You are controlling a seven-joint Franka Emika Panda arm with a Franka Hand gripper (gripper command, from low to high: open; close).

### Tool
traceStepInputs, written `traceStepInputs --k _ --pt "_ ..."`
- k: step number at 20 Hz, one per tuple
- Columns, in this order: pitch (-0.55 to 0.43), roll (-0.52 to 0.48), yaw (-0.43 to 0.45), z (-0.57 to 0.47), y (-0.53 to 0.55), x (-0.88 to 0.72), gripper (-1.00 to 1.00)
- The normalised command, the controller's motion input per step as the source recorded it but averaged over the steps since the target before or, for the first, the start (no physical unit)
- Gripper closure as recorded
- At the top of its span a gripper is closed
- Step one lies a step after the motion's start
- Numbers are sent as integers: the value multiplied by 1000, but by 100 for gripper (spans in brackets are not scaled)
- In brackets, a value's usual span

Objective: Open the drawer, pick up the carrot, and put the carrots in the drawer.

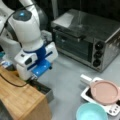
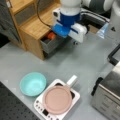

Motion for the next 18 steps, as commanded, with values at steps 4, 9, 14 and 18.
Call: traceStepInputs --k 4,9,14,18 --pt "175 25 142 148 -258 287 -100" --pt "168 25 131 145 -123 321 -100" --pt "142 70 100 163 132 361 -100" --pt "149 133 4 205 264 380 -100"
